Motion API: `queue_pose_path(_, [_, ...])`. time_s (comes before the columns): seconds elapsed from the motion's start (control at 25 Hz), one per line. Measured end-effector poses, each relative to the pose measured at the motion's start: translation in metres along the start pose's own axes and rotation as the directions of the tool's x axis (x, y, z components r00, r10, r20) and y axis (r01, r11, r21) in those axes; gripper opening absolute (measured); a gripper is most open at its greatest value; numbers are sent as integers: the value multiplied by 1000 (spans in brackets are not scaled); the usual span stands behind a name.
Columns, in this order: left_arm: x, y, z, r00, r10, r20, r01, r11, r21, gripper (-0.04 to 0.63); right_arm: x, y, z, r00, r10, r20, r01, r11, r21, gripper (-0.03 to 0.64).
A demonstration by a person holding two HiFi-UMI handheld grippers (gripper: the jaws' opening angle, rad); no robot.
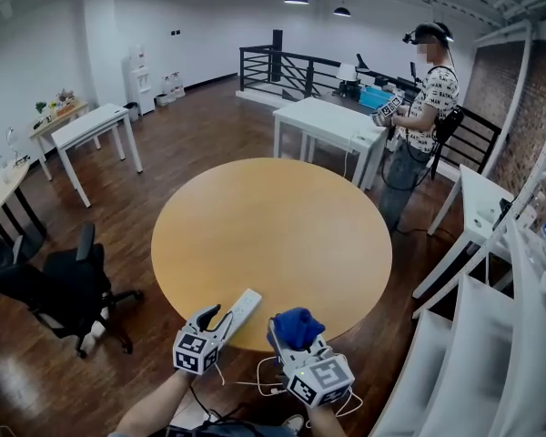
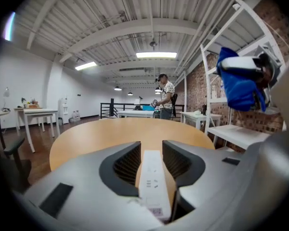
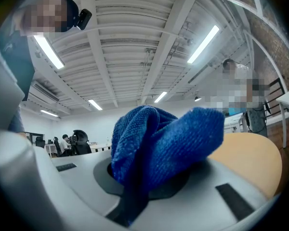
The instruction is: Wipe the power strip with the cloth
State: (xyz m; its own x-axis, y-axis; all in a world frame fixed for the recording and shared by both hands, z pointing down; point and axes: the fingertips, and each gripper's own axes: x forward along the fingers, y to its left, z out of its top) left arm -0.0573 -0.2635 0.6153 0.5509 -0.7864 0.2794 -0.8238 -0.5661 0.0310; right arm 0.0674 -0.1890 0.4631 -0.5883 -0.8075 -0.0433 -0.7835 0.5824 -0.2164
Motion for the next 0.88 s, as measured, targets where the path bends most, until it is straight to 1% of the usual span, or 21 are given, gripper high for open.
queue_pose_path(0.08, [-9,-3,29,997,-26,71,27,1000,-14,127,2,1,3,1000,6,6,-6,1000,-1,54])
queue_pose_path(0.16, [-20,-8,57,989,-47,137,51,998,-21,78,3,2,6,1000,13,11,-13,1000,-7,54])
queue_pose_path(0.28, [-36,-20,92,972,-97,214,99,995,2,40,5,5,14,999,16,29,-16,1000,-16,54])
queue_pose_path(0.32, [-41,-26,102,966,-116,233,115,993,15,37,6,6,16,999,18,34,-17,1000,-21,54])
queue_pose_path(0.44, [-56,-41,127,948,-155,278,147,988,50,25,8,12,21,999,34,40,-32,999,-40,54])
queue_pose_path(0.52, [-67,-49,142,935,-173,309,164,985,54,8,10,17,22,998,47,41,-45,998,-52,54])
queue_pose_path(0.6, [-76,-57,154,924,-190,333,180,982,61,8,12,20,24,997,57,45,-54,997,-60,54])
queue_pose_path(0.76, [-89,-73,168,913,-210,349,180,977,117,8,13,23,29,997,65,47,-62,995,-75,54])
queue_pose_path(0.88, [-94,-78,173,908,-214,360,181,976,124,8,13,24,32,996,69,51,-64,994,-85,52])
